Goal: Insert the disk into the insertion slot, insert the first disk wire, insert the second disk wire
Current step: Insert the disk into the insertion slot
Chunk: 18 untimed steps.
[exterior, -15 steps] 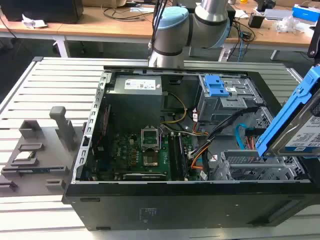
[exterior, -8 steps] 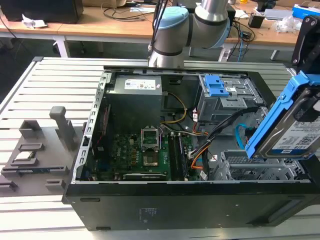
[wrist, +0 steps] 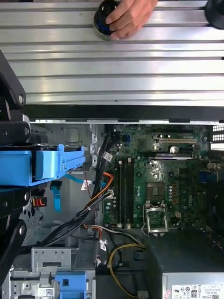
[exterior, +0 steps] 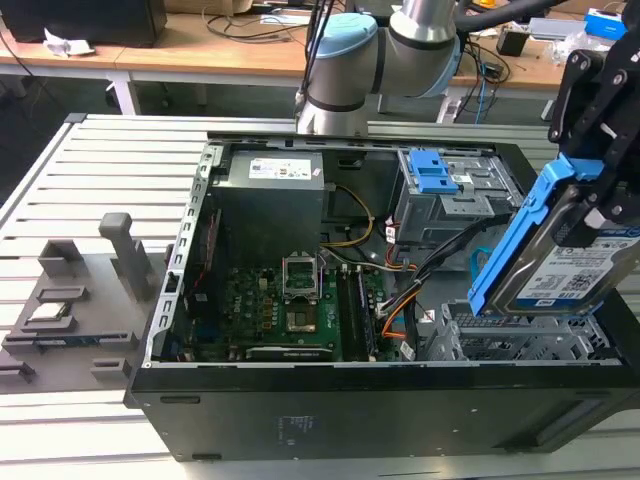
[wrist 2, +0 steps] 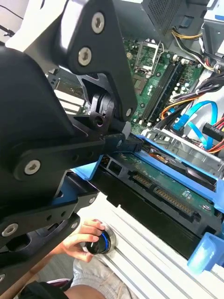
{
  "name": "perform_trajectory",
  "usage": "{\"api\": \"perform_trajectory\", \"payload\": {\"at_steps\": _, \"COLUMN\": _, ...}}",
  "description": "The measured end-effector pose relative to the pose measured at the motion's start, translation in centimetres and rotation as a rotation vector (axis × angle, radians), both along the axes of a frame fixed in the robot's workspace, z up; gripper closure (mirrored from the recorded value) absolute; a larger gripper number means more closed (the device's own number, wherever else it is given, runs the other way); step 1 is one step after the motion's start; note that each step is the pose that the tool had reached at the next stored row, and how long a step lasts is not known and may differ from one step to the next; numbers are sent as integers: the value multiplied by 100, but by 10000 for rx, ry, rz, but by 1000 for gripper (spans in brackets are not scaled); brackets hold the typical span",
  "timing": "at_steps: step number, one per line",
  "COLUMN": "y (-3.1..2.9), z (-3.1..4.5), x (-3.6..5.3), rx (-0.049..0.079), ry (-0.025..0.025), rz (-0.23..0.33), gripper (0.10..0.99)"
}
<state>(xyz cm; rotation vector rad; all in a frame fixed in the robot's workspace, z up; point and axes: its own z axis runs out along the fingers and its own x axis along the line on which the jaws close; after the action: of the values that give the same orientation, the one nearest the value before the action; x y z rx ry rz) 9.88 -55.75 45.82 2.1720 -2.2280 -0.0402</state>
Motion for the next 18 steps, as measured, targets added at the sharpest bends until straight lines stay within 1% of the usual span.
{"api": "perform_trajectory", "payload": {"at_steps": 2, "y": 14, "z": -30, "x": -15, "rx": 0, "ry": 0, "rz": -40, "gripper": 722}}
{"api": "perform_trajectory", "payload": {"at_steps": 5, "y": 35, "z": -101, "x": -24, "rx": 1, "ry": 0, "rz": -55, "gripper": 722}}
{"api": "perform_trajectory", "payload": {"at_steps": 8, "y": 37, "z": -131, "x": -47, "rx": 0, "ry": 0, "rz": -56, "gripper": 722}}
{"api": "perform_trajectory", "payload": {"at_steps": 12, "y": 40, "z": -174, "x": -49, "rx": -2, "ry": 0, "rz": -55, "gripper": 722}}
{"api": "perform_trajectory", "payload": {"at_steps": 15, "y": 61, "z": -204, "x": -49, "rx": 2, "ry": -1, "rz": -55, "gripper": 722}}
{"api": "perform_trajectory", "payload": {"at_steps": 18, "y": 62, "z": -258, "x": -44, "rx": 0, "ry": 0, "rz": -56, "gripper": 722}}
